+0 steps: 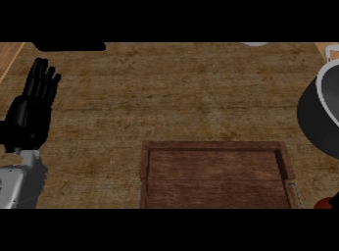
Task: Pick the bell pepper from the tray and place it in the pot
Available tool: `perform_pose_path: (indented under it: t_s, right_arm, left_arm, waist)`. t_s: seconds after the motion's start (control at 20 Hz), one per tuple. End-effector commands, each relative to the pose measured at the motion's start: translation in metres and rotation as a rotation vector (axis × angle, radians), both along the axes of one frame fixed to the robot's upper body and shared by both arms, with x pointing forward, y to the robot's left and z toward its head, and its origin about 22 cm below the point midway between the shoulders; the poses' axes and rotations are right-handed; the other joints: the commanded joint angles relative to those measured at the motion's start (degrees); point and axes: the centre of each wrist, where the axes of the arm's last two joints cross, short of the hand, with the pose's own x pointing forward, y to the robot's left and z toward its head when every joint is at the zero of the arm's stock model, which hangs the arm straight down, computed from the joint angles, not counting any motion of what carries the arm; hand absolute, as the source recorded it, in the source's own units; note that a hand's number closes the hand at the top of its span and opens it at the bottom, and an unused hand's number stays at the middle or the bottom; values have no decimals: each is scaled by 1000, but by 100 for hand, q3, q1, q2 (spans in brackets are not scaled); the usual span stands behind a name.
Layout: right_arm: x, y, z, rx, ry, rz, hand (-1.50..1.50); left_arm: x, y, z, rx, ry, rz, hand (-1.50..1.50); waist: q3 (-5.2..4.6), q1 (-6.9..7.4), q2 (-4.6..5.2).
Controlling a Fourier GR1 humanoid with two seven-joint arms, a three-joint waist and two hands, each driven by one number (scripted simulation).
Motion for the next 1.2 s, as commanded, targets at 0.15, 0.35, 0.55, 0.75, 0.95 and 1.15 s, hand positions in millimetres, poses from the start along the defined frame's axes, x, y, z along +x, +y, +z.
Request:
perform_pose_path:
  t_s: [0.15, 0.35, 0.55, 0.75, 0.95, 1.15]
  right_arm:
    - [27, -87, 28, 121, -16, -75, 150]
    - [44, -146, 16, 174, -18, -95, 150]
    - [72, -204, 42, 199, -21, -106, 150]
    - [115, -209, 1, 178, 46, -66, 150]
    - [135, -239, 10, 162, 43, -77, 150]
    - [142, -249, -30, 147, 40, -88, 150]
  left_arm:
    - [2, -7, 7, -2, 2, -20, 0]
    - [13, -13, 8, -4, 12, -13, 0]
    - [3, -17, 0, -7, 5, -37, 0]
    - [13, -24, 0, 4, -11, -27, 0]
    - [28, -11, -6, -30, 2, -36, 0]
    - [-2, -18, -14, -20, 2, -44, 0]
  waist:
    - [5, 78, 6]
    - [6, 65, 11]
    - [4, 156, 23]
    - [1, 161, 35]
    - [0, 166, 49]
    - [4, 208, 33]
